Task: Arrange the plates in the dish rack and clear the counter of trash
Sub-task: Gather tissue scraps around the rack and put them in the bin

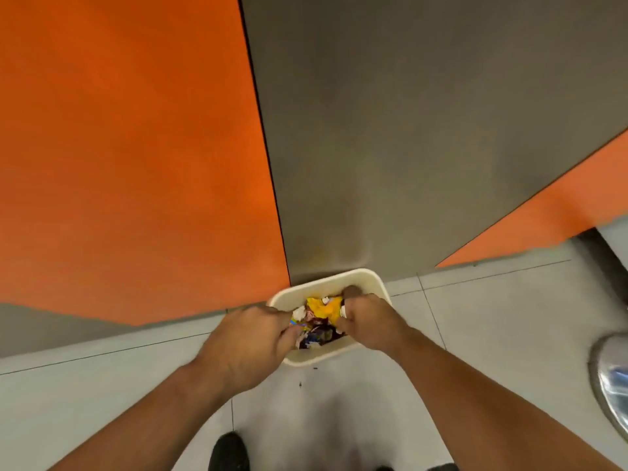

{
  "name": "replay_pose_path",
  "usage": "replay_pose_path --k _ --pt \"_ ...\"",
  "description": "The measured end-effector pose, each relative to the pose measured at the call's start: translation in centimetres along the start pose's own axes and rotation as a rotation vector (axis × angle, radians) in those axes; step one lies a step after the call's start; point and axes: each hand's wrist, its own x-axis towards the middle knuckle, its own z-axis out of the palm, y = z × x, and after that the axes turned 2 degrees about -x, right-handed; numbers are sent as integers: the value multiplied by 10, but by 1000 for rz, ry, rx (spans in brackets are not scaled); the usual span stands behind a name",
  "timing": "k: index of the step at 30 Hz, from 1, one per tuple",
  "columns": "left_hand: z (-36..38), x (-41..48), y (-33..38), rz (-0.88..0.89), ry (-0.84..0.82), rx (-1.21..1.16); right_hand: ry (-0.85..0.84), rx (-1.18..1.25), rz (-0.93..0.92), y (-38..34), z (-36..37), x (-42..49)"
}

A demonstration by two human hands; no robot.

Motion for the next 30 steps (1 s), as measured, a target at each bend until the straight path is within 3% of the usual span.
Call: replay_pose_path --k 4,11,19,24,30 --pt "36 17 -16 -24 2 -38 -38 132 9 15 36 35" --pt "73 72 10 102 -11 21 116 107 -12 34 24 2" --pt "129 131 41 77 -443 85 244 113 27 58 4 -60" --pt "79 97 44 209 -280 83 285 146 42 54 -28 -90" --pt "-82 21 94 335 0 -60 298 169 -9 21 -112 -155"
